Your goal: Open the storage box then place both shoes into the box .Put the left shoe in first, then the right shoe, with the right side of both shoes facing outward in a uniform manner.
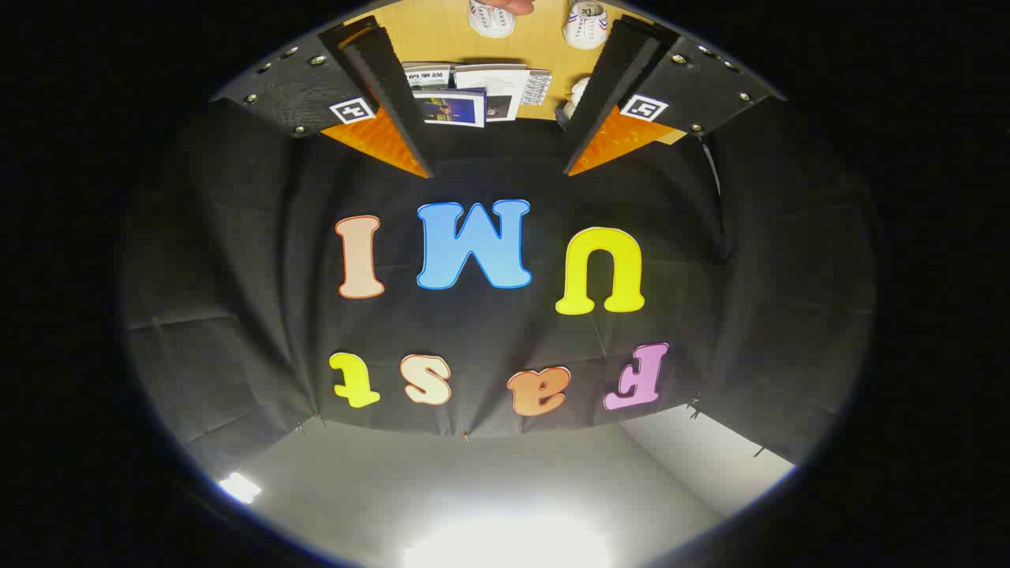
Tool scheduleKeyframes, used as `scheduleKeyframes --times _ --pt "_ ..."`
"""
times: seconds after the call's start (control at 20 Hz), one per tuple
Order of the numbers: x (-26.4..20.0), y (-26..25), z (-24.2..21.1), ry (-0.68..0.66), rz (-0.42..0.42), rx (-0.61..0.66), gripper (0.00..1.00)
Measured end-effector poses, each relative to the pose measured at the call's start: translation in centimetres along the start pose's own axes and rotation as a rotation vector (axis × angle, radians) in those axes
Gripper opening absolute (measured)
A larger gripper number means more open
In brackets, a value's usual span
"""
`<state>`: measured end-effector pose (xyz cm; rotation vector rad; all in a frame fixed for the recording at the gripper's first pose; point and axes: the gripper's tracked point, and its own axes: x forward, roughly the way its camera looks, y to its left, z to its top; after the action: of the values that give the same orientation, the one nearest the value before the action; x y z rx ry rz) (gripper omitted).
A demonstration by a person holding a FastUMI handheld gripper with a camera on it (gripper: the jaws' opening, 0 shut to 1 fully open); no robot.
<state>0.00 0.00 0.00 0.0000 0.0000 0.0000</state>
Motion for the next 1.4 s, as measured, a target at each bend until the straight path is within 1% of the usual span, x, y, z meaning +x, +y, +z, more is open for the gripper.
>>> scheduleKeyframes --times 0.25,0.5,0.6,0.85,0.95,1.1,1.2,1.25,1.4 --pt "-0.5 0.5 -0.5 0.002 0.067 0.051 0.97" --pt "-0.7 0.0 -0.6 0.018 0.004 0.071 0.98" --pt "-0.9 0.8 -0.6 0.01 0.003 0.069 0.97" --pt "0.2 1.3 -3.1 0.047 -0.069 0.021 0.98" --pt "0.1 1.9 -4.5 0.072 -0.083 0.02 0.97" --pt "-1.2 3.9 -6.7 0.11 -0.047 0.03 0.98" --pt "-1.7 5.3 -8.5 0.137 0.005 0.039 0.98" --pt "-1.5 6.3 -9.6 0.157 0.043 0.064 0.98" --pt "-0.9 9.7 -12.8 0.261 0.217 0.21 0.97"
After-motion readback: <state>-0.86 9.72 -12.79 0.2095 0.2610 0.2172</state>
